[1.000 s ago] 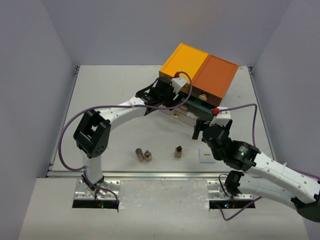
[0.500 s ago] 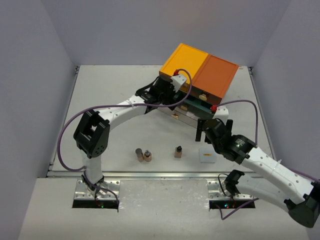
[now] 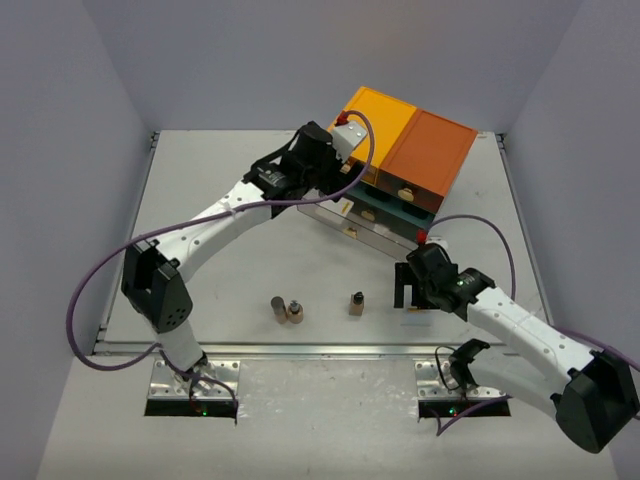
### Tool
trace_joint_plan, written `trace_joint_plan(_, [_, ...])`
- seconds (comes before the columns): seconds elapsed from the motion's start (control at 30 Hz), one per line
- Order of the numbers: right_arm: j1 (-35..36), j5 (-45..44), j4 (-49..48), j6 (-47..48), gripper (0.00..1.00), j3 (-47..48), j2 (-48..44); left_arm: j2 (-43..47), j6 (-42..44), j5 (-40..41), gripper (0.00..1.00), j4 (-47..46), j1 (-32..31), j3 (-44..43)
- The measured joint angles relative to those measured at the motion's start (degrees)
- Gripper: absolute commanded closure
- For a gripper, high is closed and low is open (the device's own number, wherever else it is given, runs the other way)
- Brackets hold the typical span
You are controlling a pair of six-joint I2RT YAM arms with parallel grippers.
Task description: Organize the makeup
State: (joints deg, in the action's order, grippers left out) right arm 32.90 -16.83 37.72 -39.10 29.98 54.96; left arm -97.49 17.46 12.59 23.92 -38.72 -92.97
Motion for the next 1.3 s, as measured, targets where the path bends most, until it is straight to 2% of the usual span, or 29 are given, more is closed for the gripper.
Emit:
trace_joint_plan(0.23, [-1.6, 2.6, -3.6, -2.7, 0.01, -4.8, 4.6, 9.5, 0.2, 0.2, 0.0, 3.1, 0.0, 2.1])
trace_joint_plan(0.4, [-2.3, 1.4, -9.0, -5.5, 0.01, -5.1, 9.4, 16.1, 0.6, 0.3, 0.0, 2.9, 0.2, 9.1])
trace_joint_plan(0.47, [-2.5, 0.5, -10.5, -6.4, 0.08, -5.1, 11.0, 17.7, 0.7, 0.2, 0.0, 3.2, 0.6, 10.8])
trace_joint_plan(0.63, [-2.7, 0.1, -14.6, -8.3, 0.08, -5.6, 12.7, 19.0, 0.8, -0.1, 0.0, 3.3, 1.7, 11.5])
trace_joint_plan(0.83, [-2.8, 1.1, -16.0, -8.1, 0.05, -6.9, 10.6, 19.5, 0.9, -1.0, 0.0, 3.3, 2.0, 11.5])
trace_joint_plan(1.13, [-2.5, 1.9, -14.4, -3.9, 0.02, -13.2, -1.9, 19.5, 0.9, -2.1, 0.0, 3.3, 2.1, 11.5])
trace_joint_plan(1.3, [-2.4, 1.8, -14.1, -2.9, 0.01, -13.5, -3.8, 19.5, 0.9, -2.3, 0.0, 3.3, 2.1, 11.5])
